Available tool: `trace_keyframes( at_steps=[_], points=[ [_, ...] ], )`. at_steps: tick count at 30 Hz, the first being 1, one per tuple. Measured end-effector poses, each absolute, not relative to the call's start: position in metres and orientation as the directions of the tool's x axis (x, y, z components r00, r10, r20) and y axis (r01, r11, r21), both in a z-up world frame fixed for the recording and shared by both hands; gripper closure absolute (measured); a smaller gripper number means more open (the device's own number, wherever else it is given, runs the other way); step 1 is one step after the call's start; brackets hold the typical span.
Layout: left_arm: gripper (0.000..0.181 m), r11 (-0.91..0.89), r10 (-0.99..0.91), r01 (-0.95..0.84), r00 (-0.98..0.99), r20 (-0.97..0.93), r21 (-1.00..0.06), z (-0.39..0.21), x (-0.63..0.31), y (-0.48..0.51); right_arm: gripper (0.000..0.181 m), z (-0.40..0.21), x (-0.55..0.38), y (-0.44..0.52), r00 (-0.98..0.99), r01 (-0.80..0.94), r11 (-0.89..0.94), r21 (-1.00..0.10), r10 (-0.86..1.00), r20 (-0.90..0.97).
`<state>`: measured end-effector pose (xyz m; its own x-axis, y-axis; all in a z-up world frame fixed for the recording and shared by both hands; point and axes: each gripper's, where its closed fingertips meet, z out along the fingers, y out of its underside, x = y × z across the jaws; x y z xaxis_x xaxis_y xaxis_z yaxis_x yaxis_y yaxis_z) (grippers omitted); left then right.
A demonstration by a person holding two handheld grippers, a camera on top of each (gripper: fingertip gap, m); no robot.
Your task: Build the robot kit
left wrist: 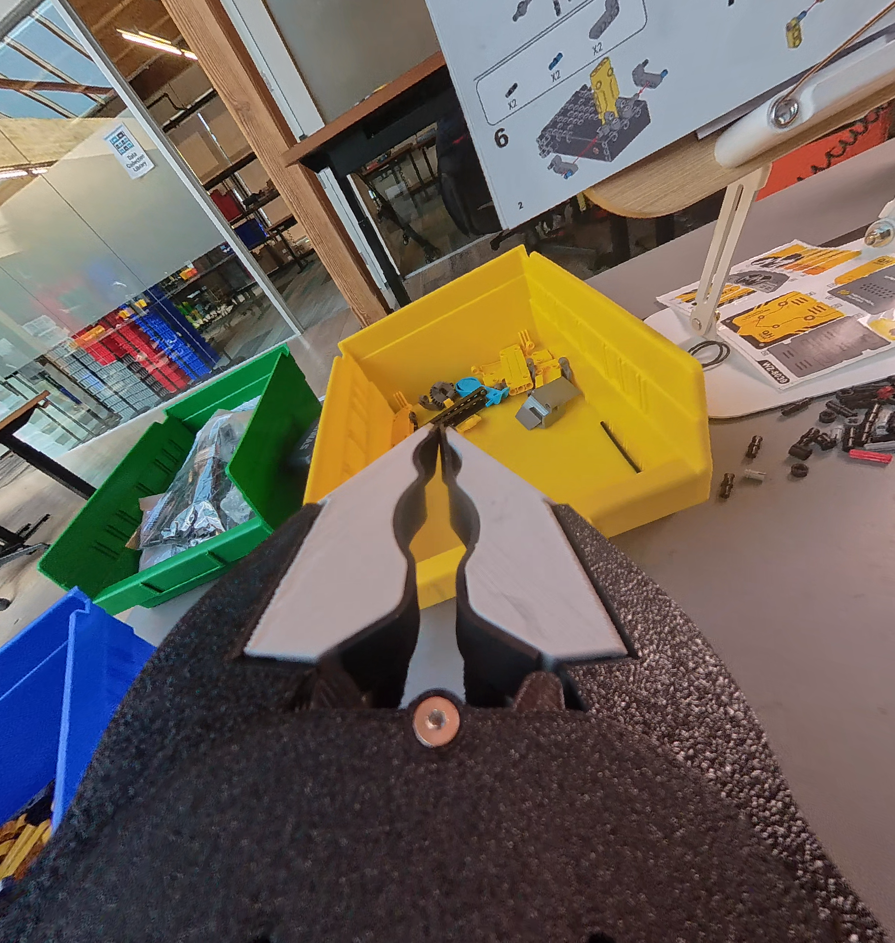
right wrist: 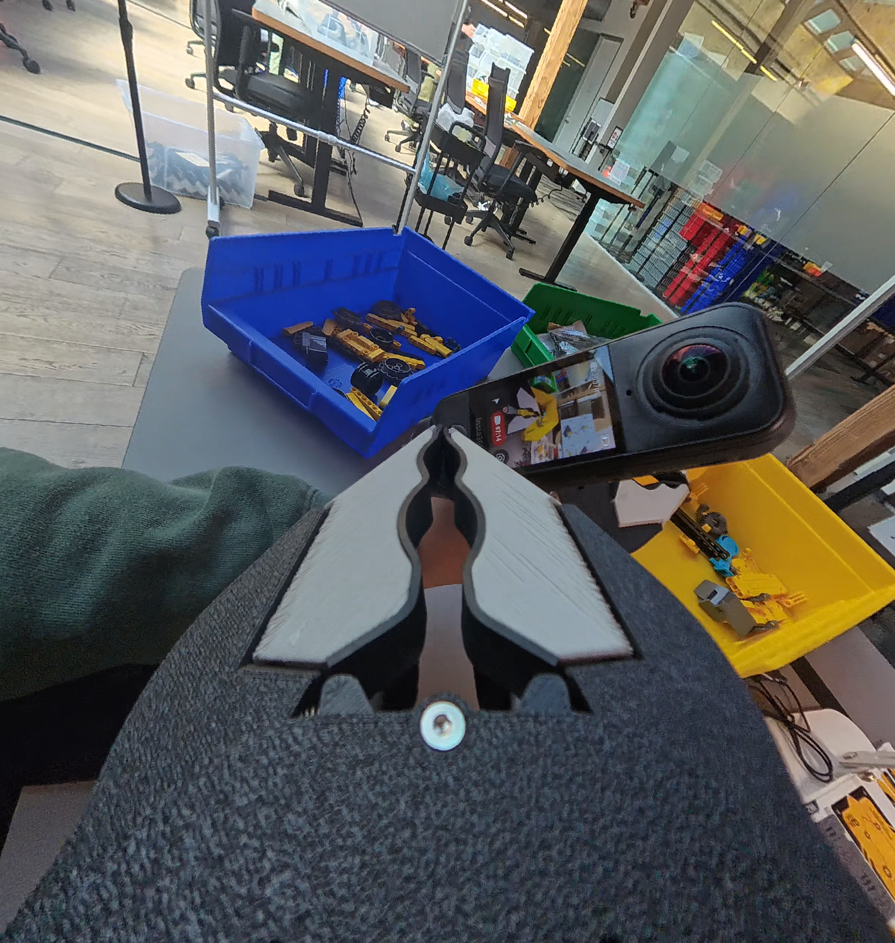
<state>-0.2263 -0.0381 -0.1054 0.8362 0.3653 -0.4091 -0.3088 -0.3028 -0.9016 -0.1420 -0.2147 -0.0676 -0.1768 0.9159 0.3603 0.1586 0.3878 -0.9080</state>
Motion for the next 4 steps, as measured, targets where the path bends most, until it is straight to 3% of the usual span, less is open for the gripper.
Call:
trace_keyframes(
  at_steps=[4],
  points=[
    [0.181, -0.372, 0.357, -0.325, 0.815, -0.457, -0.870, -0.1162, -0.2377, -0.0430, 0.181, -0.0718, -0.1468, -0.2135, -0.184, 0.201, 0.350, -0.915, 0.931, 0.316]
  ],
)
